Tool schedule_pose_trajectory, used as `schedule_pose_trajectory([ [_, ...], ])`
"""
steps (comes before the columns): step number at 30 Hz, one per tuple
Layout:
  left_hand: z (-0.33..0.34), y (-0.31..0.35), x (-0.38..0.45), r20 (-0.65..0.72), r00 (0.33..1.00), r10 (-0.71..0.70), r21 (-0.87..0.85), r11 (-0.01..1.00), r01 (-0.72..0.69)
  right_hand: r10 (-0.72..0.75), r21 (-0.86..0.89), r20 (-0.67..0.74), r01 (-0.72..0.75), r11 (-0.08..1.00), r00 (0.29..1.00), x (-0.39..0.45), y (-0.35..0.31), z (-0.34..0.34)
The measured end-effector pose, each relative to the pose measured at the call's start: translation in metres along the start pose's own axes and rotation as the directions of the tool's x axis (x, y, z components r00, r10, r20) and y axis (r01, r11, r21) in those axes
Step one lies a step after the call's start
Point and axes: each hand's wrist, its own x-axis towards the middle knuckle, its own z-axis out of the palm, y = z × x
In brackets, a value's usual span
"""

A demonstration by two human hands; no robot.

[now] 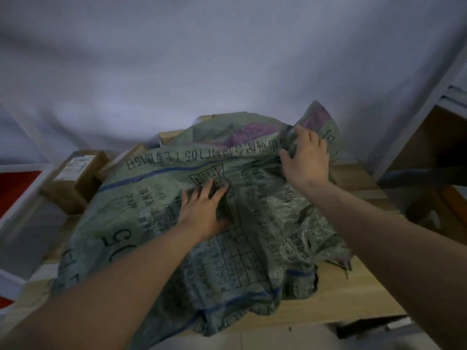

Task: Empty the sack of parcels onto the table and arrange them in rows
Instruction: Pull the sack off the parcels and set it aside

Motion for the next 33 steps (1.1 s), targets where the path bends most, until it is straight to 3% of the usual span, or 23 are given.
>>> schedule_pose_trajectory([
  [3, 0.004, -0.005, 0.016, 0.073, 0.997, 0.011, -0.042, 0.999, -0.008, -0.065, -0.073, 0.042, 0.068, 0.995, 0.997, 0.025, -0.022, 0.011],
  [7, 0.009, -0.011, 0.028, 0.101, 0.995, 0.021, -0.085, 0.996, -0.013, -0.053, -0.366, 0.244, 0.143, 0.920, 0.968, 0.046, -0.033, 0.027],
  [10, 0.008, -0.013, 0.026, 0.057, 0.998, 0.021, -0.079, 0.997, -0.016, -0.120, -0.286, 0.112, 0.148, 0.947, 0.986, 0.048, -0.034, 0.025],
  [12, 0.006, -0.010, 0.014, -0.101, 0.995, 0.024, -0.076, 0.997, -0.032, -0.207, -0.150, -0.070, 0.195, 0.969, 0.976, 0.045, -0.035, 0.013],
  [14, 0.002, -0.009, -0.004, -0.409, 0.912, 0.042, -0.033, 0.998, -0.060, -0.255, -0.076, -0.202, 0.244, 0.967, 0.946, 0.039, -0.035, -0.003],
  [16, -0.006, -0.012, -0.017, -0.682, 0.729, 0.060, 0.019, 0.998, -0.064, -0.292, -0.073, -0.245, 0.283, 0.956, 0.925, 0.032, -0.030, -0.015],
  [18, -0.023, -0.019, -0.025, -0.795, 0.606, 0.015, -0.002, 1.000, -0.029, -0.293, -0.063, -0.257, 0.287, 0.956, 0.921, 0.022, -0.022, -0.023],
  [20, -0.045, -0.024, -0.032, -0.783, 0.616, -0.083, -0.036, 0.995, 0.088, -0.244, 0.012, -0.248, 0.255, 0.967, 0.938, 0.010, -0.013, -0.028],
  [23, -0.072, -0.040, -0.038, -0.618, 0.753, -0.225, -0.048, 0.967, 0.249, -0.147, 0.205, -0.217, 0.192, 0.960, 0.965, -0.007, -0.003, -0.032],
  [26, -0.085, -0.057, -0.040, -0.432, 0.873, -0.228, 0.008, 0.967, 0.256, -0.135, 0.346, -0.251, 0.219, 0.912, 0.959, -0.027, 0.004, -0.038],
  [27, -0.091, -0.057, -0.042, -0.441, 0.871, -0.217, -0.001, 0.970, 0.241, -0.118, 0.384, -0.246, 0.208, 0.900, 0.962, -0.033, 0.006, -0.038],
  [29, -0.098, -0.050, -0.048, -0.555, 0.800, -0.228, -0.042, 0.968, 0.247, -0.152, 0.413, -0.226, 0.236, 0.880, 0.962, -0.048, 0.012, -0.039],
  [31, -0.097, -0.038, -0.054, -0.687, 0.682, -0.251, -0.063, 0.955, 0.289, -0.343, 0.357, -0.296, 0.436, 0.826, 0.892, -0.065, 0.027, -0.032],
  [32, -0.093, -0.034, -0.056, -0.716, 0.655, -0.240, -0.046, 0.953, 0.299, -0.437, 0.293, -0.277, 0.508, 0.810, 0.856, -0.073, 0.040, -0.027],
  [33, -0.084, -0.033, -0.061, -0.712, 0.670, -0.211, -0.007, 0.956, 0.293, -0.489, 0.245, -0.194, 0.524, 0.816, 0.851, -0.082, 0.055, -0.021],
])
